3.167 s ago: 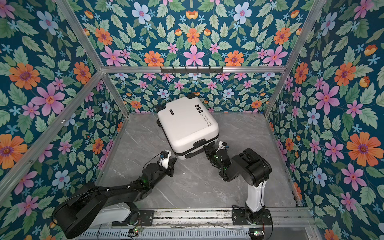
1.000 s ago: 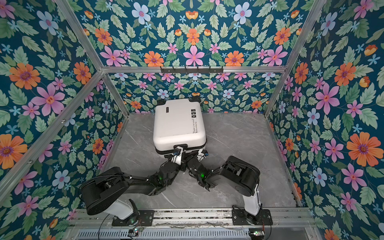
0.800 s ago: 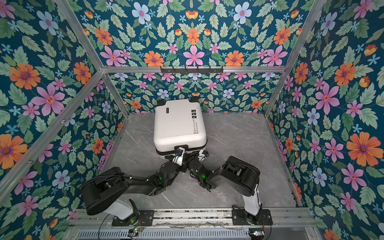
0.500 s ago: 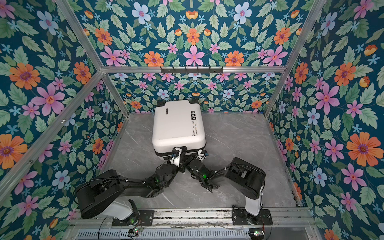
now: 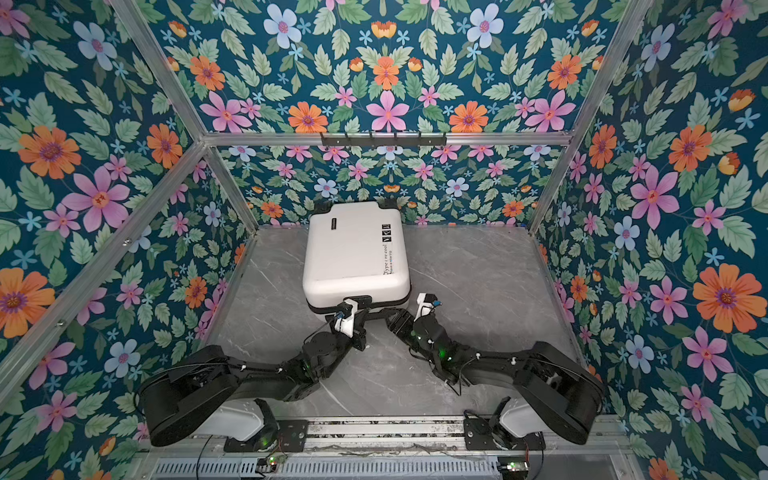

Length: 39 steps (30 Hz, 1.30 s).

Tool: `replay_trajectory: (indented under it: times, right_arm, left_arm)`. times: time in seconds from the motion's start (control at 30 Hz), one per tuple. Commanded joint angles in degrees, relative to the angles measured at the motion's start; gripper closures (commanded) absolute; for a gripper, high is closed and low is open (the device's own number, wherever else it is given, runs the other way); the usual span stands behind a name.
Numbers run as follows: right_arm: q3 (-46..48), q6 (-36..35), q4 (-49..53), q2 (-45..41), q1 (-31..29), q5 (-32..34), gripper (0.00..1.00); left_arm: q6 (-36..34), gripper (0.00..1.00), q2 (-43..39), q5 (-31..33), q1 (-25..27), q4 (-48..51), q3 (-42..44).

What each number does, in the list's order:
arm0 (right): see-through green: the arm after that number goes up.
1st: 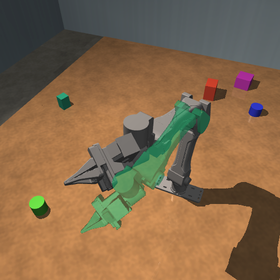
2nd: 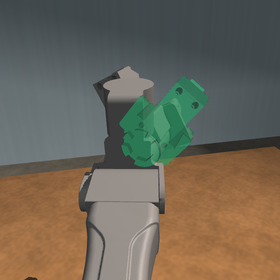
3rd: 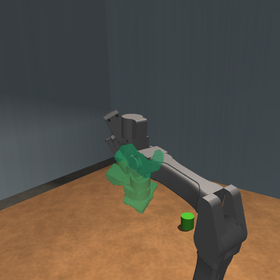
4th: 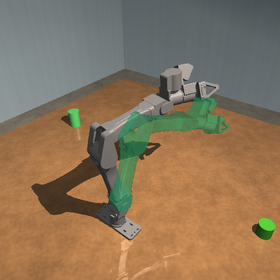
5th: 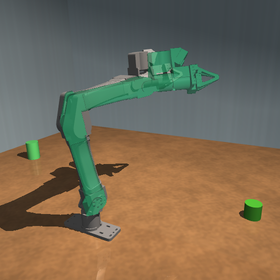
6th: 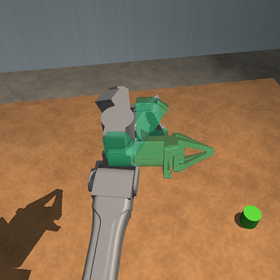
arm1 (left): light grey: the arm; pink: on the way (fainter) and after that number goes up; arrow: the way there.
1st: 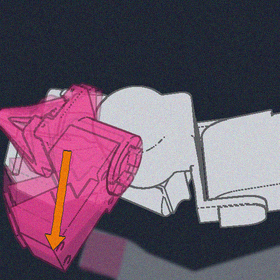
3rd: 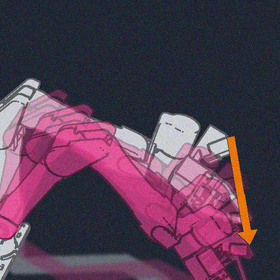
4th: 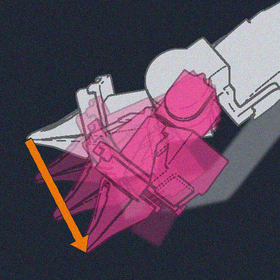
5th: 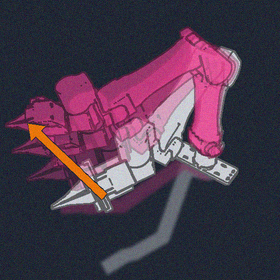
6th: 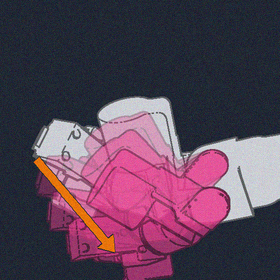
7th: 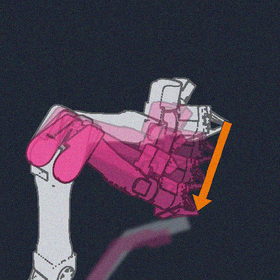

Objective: Pack the luggage
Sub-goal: 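Release the handle and draw the right gripper back while the left gripper holds the pull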

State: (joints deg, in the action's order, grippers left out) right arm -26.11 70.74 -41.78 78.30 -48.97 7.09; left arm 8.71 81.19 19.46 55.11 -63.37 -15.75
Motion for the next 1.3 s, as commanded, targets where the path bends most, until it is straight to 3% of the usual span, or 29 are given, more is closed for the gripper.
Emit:
replay_trajectory:
  times: [0.0, 0.2, 0.4, 0.73, 1.03, 1.27]
  right_arm:
    - [-1.0, -7.9, 13.9, -6.2, 2.4, 0.7, 0.37]
    - [-2.5, -12.2, 22.0, -12.2, 13.9, -6.7, 0.35]
    - [-7.3, -14.8, 25.8, -8.7, 20.8, -13.5, 0.34]
    - [-14.3, -14.3, 21.6, 3.4, 21.4, -17.9, 0.35]
    - [-14.3, -11.7, 18.6, 5.5, 21.0, -19.3, 0.35]
    - [-14.6, -10.2, 16.5, 8.0, 17.2, -18.2, 0.36]
  left_arm:
    - [0.7, 1.00, -0.3, -3.3, -0.1, -2.5, 0.9]
    - [1.2, 1.00, 1.2, -4.1, -0.2, -5.4, 2.2]
    - [1.4, 1.00, 2.4, -4.4, -0.5, -7.8, 2.1]
    - [2.1, 1.00, 3.3, -6.4, -1.0, -8.7, 1.9]
    - [3.2, 1.00, 6.3, -8.8, -1.0, -11.5, 0.9]
    - [5.1, 1.00, 11.0, -11.5, -0.5, -14.6, -1.7]
